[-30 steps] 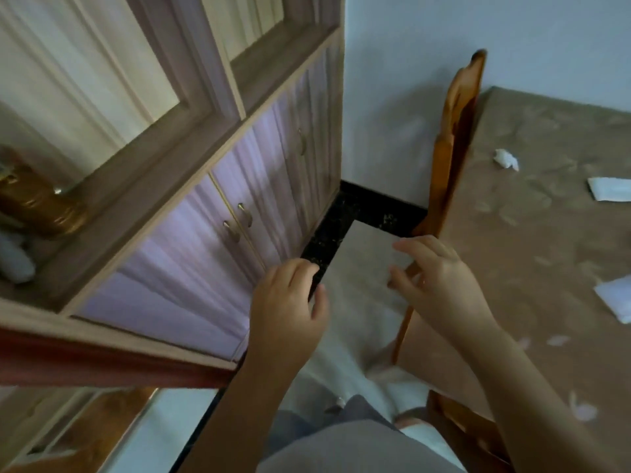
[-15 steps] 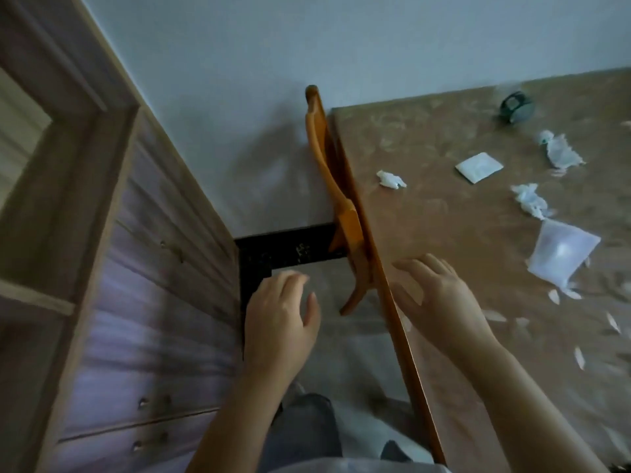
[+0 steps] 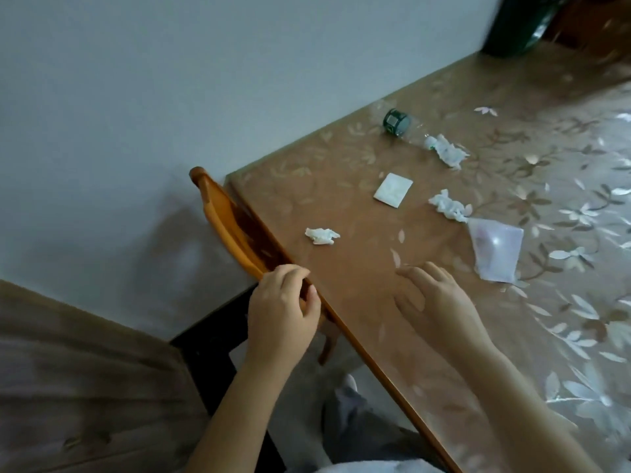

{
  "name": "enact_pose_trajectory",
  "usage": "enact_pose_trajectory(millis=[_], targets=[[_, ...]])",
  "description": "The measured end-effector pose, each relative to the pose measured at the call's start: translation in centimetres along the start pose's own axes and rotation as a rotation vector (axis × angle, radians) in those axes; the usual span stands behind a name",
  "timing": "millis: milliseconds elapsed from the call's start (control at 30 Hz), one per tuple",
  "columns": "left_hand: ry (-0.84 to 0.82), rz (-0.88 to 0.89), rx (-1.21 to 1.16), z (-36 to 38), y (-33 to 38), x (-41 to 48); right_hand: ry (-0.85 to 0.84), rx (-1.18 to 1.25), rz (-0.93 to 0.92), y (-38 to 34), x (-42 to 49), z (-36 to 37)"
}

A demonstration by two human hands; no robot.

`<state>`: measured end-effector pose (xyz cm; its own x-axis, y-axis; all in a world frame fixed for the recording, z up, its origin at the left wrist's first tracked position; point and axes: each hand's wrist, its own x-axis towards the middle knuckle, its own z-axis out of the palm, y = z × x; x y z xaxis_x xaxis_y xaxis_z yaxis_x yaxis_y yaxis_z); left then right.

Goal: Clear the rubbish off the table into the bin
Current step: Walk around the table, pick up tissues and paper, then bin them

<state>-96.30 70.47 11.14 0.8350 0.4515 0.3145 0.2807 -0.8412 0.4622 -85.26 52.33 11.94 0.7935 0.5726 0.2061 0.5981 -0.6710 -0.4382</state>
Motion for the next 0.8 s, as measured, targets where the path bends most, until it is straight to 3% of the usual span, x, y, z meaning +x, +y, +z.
enact_pose_trajectory(millis=[267,467,600,800], targets=[[-0.094,-0.071,0.035,6.4,-1.8,9.9,0.055,0.116,0.063,4.5,8.9,3.1],[-0.33,-0.166,-0.023,11.8,-4.8,14.2,0.058,0.153,0.147,6.7,12.0,5.2],[-0.521,-0.117,0.109,14.4,-7.0,16.6,0.055,0.153,0.23,7.0,12.5,7.1],[-0.693,-0.152,0.094,16.8,-8.0,18.6,-0.007,0.15,0.302,6.8,13.3,9.8]])
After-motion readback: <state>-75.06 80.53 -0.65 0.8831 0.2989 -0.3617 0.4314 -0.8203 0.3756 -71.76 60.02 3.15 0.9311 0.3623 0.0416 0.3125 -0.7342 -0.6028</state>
